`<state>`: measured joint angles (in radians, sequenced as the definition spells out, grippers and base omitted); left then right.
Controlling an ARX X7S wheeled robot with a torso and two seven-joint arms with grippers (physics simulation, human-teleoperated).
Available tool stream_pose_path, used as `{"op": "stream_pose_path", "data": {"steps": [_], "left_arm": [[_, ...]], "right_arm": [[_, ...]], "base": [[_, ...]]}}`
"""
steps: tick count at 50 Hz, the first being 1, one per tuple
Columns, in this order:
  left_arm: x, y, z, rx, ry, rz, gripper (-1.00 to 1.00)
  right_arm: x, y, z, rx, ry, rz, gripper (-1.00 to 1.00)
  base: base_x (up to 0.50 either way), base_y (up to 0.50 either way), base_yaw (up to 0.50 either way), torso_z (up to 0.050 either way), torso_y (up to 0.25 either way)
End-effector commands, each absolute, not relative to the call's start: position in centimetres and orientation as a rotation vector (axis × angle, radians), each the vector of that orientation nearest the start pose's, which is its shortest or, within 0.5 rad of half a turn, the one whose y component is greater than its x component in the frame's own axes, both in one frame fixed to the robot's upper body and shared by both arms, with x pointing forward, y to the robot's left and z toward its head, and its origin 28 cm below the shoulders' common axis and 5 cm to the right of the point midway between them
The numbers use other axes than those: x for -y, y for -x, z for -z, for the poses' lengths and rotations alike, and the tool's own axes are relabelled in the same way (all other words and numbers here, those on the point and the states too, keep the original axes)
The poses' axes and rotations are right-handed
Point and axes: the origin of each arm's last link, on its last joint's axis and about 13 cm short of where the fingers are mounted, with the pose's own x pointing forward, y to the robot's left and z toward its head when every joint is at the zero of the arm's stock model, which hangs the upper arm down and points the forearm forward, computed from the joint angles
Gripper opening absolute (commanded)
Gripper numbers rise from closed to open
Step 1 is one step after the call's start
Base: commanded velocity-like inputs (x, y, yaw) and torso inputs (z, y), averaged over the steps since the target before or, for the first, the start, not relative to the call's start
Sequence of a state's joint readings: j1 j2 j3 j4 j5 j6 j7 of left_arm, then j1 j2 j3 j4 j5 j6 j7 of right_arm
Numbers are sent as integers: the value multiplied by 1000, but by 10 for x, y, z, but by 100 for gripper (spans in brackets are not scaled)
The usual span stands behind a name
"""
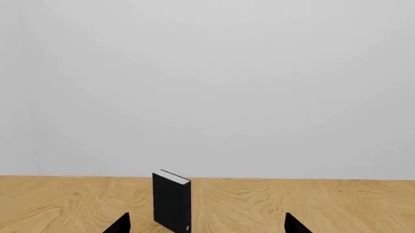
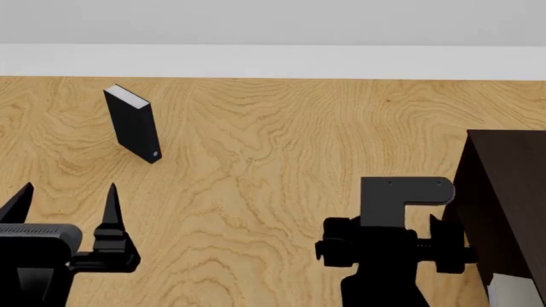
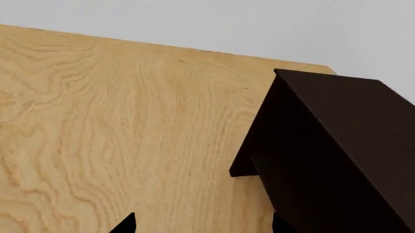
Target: Pick up the book on the right and place it on the cabinet shelf.
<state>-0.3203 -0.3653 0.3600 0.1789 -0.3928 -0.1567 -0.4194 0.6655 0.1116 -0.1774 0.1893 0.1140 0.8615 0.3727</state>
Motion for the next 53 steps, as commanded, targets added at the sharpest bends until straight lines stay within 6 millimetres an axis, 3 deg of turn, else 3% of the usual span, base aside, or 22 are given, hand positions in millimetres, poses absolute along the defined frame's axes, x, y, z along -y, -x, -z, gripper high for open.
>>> {"op": "stream_pose_path", "data": {"steps": [1, 23, 53], "left_arm": [[-211, -259, -110, 222, 15, -16, 100], [-212, -244, -133, 297, 42, -2, 100], [-214, -234, -141, 332, 53, 14, 100]], "right_arm": [[99, -314, -121, -314, 196, 268, 100], [93, -292, -153, -174, 143, 258, 100], [82, -260, -190, -1, 150, 250, 100]], "base": [[0, 0, 0, 0, 0], [0, 0, 0, 0, 0], [0, 0, 0, 0, 0]]}}
